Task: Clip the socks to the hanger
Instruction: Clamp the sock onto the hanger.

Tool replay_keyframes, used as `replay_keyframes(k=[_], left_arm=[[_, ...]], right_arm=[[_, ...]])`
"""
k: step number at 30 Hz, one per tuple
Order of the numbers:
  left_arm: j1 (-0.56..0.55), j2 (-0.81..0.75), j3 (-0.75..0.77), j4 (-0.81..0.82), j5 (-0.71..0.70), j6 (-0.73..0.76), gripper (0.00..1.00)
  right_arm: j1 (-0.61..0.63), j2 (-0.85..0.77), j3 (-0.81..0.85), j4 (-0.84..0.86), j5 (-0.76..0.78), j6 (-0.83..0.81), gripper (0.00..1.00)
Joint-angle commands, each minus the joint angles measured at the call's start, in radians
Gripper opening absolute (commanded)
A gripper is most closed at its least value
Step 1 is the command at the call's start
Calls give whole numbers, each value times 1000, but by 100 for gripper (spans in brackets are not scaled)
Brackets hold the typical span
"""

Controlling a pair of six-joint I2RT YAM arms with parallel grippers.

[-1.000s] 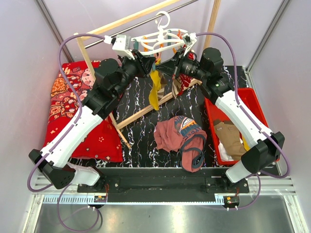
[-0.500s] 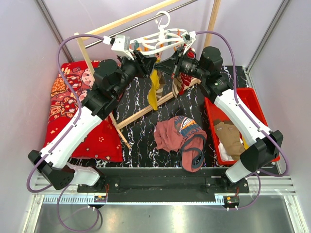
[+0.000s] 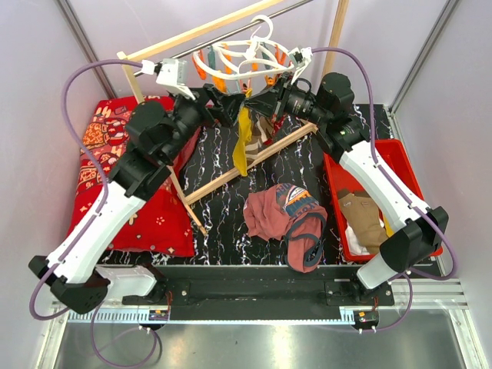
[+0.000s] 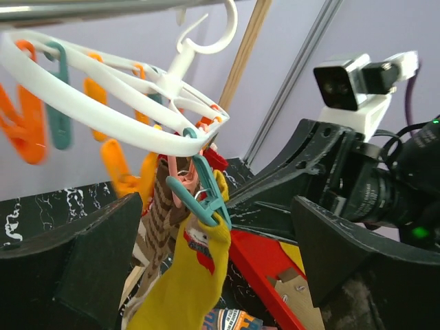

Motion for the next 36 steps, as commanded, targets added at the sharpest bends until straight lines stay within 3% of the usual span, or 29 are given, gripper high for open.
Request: replay_keyframes(k=[1, 12, 19, 24, 28, 36], left_arm=[[9, -69, -4, -33, -16, 15, 94], [119, -34, 64, -187, 3, -30, 87], [129, 32, 99, -156, 69, -36, 84], [130, 70, 99, -110, 60, -31, 81], [132, 101, 105, -90, 19, -42, 73], [144, 129, 108, -16, 80, -92, 70]], right_arm=[[0, -41, 13, 26, 47, -38, 0], [0, -47, -36, -14, 113, -103, 1], [0, -38, -48, -13, 119, -120, 0], [0, -34, -51, -14, 116, -124, 1], [0, -38, -54, -13, 114, -127, 1], [0, -42, -64, -14, 113, -136, 1]])
